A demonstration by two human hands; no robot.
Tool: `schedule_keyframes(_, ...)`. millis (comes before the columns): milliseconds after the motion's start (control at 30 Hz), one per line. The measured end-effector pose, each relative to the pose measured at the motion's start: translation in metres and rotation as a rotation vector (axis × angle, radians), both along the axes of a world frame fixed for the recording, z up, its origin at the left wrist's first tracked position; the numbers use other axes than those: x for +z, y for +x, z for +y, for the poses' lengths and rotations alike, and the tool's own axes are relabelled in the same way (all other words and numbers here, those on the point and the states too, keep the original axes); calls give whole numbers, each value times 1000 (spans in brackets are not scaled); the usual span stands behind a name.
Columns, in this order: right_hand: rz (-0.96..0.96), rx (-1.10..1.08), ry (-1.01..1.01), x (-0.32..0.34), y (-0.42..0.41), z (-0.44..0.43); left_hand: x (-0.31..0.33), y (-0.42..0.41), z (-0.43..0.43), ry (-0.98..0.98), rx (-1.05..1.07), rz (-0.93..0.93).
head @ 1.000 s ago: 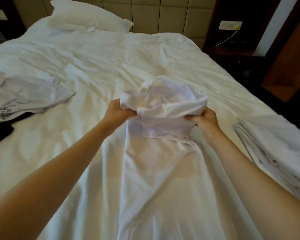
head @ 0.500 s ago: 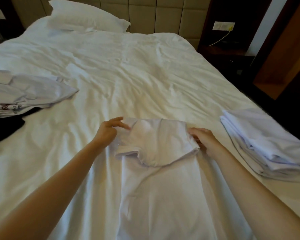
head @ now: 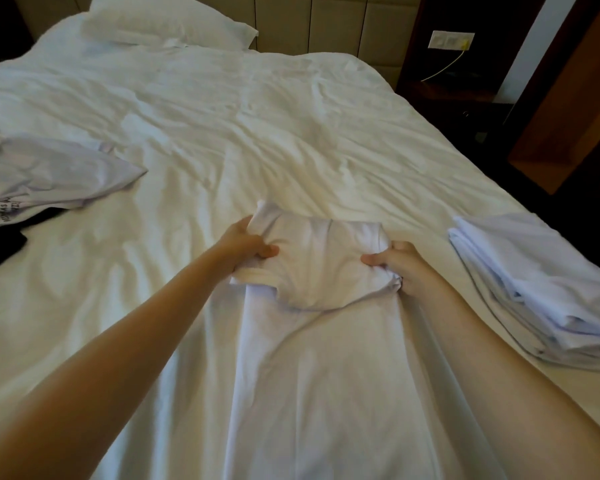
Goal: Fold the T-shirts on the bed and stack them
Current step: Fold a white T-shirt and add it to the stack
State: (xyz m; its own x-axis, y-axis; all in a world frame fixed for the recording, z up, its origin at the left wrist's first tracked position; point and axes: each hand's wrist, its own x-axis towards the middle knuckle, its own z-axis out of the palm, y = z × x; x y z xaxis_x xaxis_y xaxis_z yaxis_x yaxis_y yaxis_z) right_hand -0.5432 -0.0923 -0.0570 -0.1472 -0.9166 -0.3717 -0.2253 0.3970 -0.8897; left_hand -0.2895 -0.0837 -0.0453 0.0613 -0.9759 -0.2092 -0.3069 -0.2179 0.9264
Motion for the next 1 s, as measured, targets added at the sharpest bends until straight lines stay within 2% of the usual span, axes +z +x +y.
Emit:
schedule_keyframes(133, -58, -76, -136, 17, 4, -38, 13, 7, -38, -83, 22, 120)
schedule_keyframes(200, -44, -106, -143, 17, 6, -51, 6, 14, -52, -35, 54, 188)
schedule_keyframes(300, -113, -114, -27, -8, 2, -37, -17, 21, -38, 153, 64, 247)
schedule_keyframes(400, -278, -100, 71, -23, -5, -7, -37, 19, -2, 230, 0, 350)
schedule_keyframes(467, -312, -107, 71, -24, -7, 6, -41, 15, 20, 262, -4, 399)
schedule_keyframes(600, -204, -127, 67, -25, -4, 34, -43, 4, 65, 276, -19, 433)
schedule_keyframes(800, 148, -93, 130, -14, -15, 91, -46, 0, 128, 298, -71, 479)
schedule_keyframes(867, 129, -72, 190, -10, -22, 115, -47, -1, 148, 308, -59, 466)
schedule_keyframes(1000, -77, -59, 201, -12, -30, 166, -52, -7, 182, 268, -32, 446)
